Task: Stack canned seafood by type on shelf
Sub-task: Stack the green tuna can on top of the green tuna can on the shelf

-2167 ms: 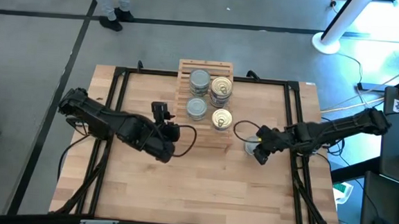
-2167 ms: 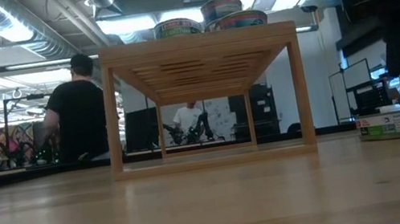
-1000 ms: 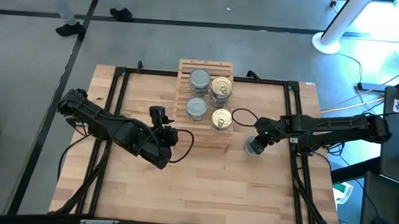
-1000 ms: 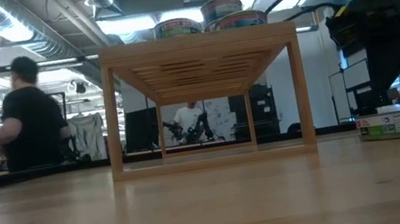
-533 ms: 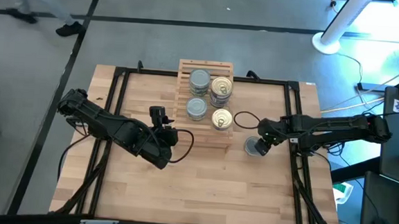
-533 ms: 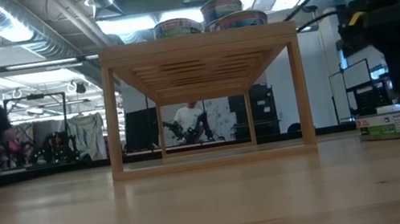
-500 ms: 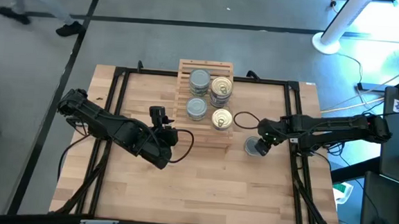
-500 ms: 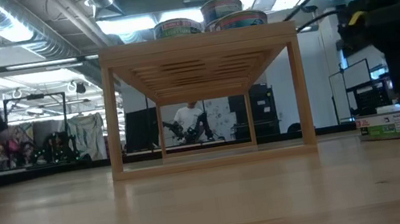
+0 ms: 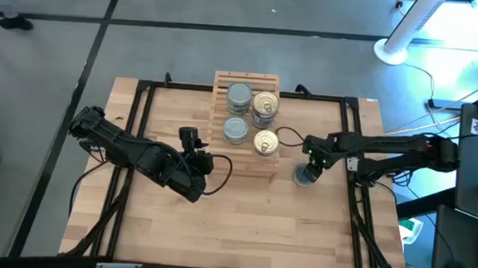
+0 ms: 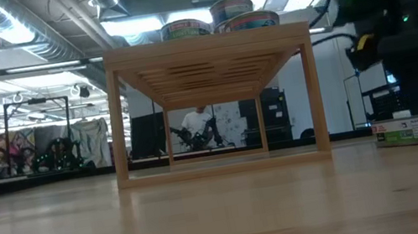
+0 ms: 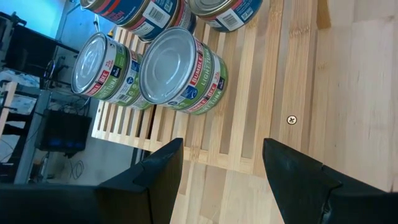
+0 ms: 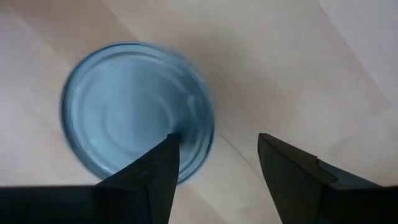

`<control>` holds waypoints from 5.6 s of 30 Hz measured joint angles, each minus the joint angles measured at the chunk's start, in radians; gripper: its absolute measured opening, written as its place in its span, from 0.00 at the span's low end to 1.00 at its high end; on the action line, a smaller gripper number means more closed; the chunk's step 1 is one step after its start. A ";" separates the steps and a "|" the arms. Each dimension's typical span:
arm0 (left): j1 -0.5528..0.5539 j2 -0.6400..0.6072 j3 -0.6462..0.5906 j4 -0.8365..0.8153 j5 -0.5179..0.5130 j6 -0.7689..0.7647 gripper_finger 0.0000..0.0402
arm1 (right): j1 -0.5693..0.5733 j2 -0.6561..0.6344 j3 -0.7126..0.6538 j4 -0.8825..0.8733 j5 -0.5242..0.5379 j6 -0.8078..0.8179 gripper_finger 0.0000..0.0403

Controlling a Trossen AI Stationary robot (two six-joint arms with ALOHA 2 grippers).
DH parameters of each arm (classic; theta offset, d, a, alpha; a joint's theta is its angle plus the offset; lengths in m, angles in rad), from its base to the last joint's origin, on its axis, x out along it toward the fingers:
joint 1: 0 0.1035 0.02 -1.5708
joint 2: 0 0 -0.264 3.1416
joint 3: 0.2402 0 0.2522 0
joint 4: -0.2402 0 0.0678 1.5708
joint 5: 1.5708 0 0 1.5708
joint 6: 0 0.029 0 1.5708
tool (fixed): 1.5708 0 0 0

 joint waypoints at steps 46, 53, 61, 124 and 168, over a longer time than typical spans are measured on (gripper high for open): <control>0.000 0.000 0.000 0.091 0.000 0.020 0.54 | 0.120 0.240 0.001 0.219 -0.448 -0.004 0.01; 0.000 0.000 0.000 0.109 0.000 0.043 0.54 | 0.179 0.241 0.001 0.219 -0.448 0.035 0.02; -0.002 0.009 0.000 0.160 0.015 0.067 0.54 | 0.217 0.242 -0.002 0.226 -0.436 0.068 0.01; 0.079 0.772 -0.035 1.796 0.274 0.576 0.54 | 0.215 0.241 0.000 0.313 -0.430 0.221 0.01; 0.056 0.771 -0.034 1.768 0.273 0.616 0.54 | 0.214 -0.094 0.049 -0.194 -0.281 0.157 0.01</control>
